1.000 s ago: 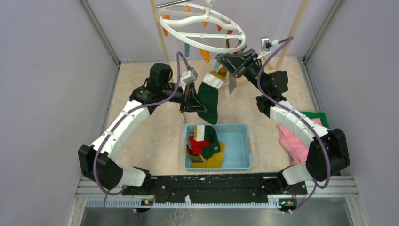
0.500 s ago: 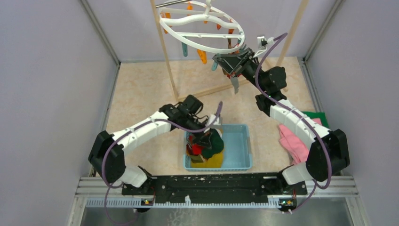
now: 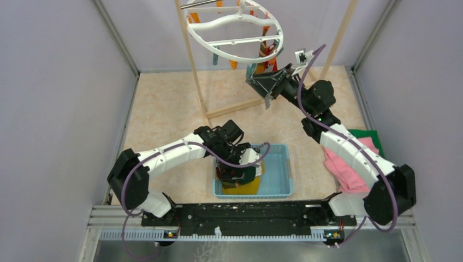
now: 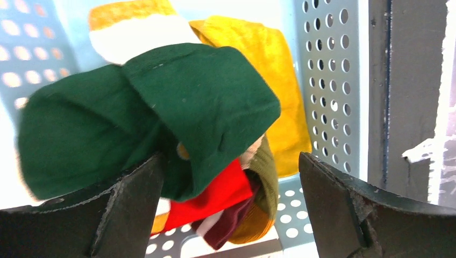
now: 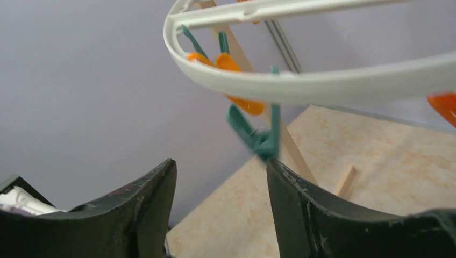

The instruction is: Remove the socks clipped to the hanger

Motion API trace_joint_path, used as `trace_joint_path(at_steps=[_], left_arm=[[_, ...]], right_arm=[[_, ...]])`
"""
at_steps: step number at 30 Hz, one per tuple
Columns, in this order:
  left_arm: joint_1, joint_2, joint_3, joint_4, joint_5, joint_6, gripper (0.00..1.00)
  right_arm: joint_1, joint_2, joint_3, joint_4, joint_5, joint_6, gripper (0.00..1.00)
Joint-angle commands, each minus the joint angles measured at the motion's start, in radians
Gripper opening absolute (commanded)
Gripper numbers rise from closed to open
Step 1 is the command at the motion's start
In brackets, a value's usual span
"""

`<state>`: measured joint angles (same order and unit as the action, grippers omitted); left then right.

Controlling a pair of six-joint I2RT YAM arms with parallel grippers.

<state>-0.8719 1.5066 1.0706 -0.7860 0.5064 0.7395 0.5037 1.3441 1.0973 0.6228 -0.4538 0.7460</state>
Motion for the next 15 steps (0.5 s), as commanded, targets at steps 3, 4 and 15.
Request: trace_joint_path(at_steps=[3, 4, 15], left_arm=[[0.03, -0.126, 0.086, -0.068, -0.041, 0.064, 0.99], [0.039, -0.129, 0.097, -0.082, -0.034, 0.066, 0.99], [0.084, -0.145, 0.198, -0.166, 0.048, 0.067, 0.99]], right_arm=[[-0.017, -0.266, -0.138, -0.237, 0.159, -0.225, 0.8], [-0.021, -0.295, -0.169, -0.272, 0.204, -0.264, 0.85], [-0.14, -0.022, -0.206, 0.038, 0.437, -0.643, 0.99]])
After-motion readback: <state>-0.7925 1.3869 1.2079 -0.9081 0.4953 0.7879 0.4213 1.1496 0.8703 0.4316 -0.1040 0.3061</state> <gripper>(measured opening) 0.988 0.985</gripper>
